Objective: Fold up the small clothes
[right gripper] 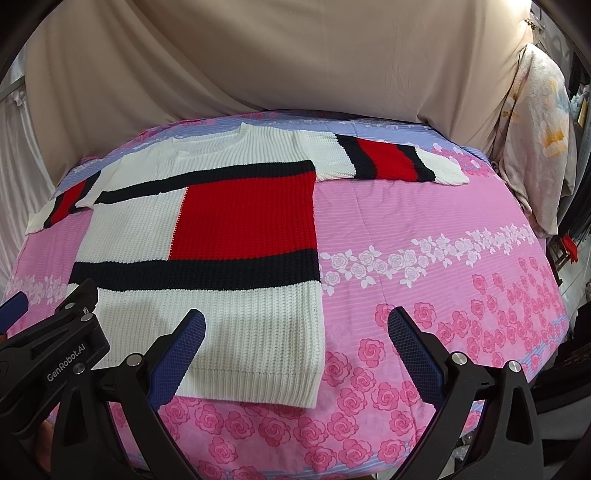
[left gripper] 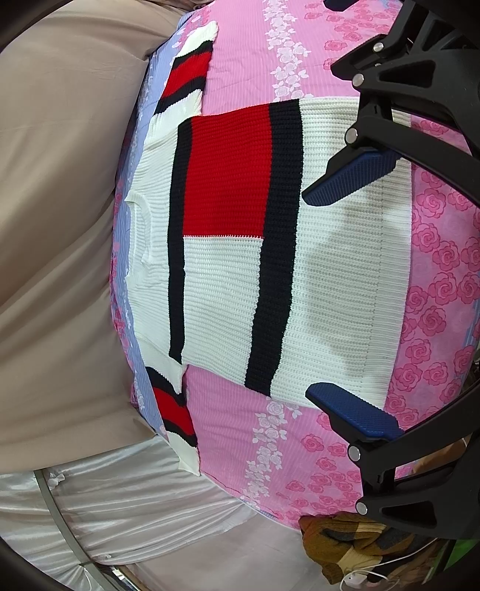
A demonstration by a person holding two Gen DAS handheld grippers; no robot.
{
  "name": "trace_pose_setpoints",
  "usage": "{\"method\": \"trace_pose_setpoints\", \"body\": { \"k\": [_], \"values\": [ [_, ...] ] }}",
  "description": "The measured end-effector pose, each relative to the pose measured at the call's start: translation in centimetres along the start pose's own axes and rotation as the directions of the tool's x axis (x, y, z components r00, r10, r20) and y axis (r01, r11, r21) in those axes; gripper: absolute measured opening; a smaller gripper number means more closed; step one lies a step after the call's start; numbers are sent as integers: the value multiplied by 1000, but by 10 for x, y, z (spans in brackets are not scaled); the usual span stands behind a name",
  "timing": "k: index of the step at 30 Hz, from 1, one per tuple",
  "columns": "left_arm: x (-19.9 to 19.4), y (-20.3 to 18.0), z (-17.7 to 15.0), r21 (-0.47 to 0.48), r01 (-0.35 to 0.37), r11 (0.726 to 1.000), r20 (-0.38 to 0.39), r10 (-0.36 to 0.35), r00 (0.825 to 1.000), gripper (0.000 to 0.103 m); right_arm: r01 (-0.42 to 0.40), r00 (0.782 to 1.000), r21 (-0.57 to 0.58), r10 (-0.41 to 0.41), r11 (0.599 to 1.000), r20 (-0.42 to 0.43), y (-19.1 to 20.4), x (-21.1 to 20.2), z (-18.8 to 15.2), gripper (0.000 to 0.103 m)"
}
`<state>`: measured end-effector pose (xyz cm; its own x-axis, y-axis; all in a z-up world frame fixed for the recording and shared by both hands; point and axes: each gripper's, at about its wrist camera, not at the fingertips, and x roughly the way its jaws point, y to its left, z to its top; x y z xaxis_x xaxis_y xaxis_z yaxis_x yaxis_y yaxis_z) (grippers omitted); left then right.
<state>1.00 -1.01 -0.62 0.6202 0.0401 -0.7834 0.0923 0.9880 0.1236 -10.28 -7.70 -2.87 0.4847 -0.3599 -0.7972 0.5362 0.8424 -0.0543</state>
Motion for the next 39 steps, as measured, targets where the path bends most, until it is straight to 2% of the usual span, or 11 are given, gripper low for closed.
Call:
{"method": "trace_pose_setpoints", "body": {
  "k": [19,28,32,34,36,39],
  "values": [
    [14,3,3,7,-1,1000,-11,1,1000,94,-5,1000,3,5,1000,-29,-1,13,2,98],
    [23,-7,6,17,-10,1000,-32,11,999,94,-5,998,5,5,1000,-61,2,23,8,98],
    [24,-2,13,-14,21,1000,-31,-21,999,94,-28,996,-1,28,1000,-89,1,36,15,98],
    [28,3,20,-37,51,998,-30,-53,998,95,-49,994,47,54,998,-99,-16,48,23,98],
    [37,1,28,-57,57,997,-32,-59,998,95,-49,994,125,61,991,-91,-50,64,39,98],
    [56,-9,38,-98,31,995,-46,-35,998,95,-37,995,242,57,969,-76,-119,102,69,97]
  ]
}}
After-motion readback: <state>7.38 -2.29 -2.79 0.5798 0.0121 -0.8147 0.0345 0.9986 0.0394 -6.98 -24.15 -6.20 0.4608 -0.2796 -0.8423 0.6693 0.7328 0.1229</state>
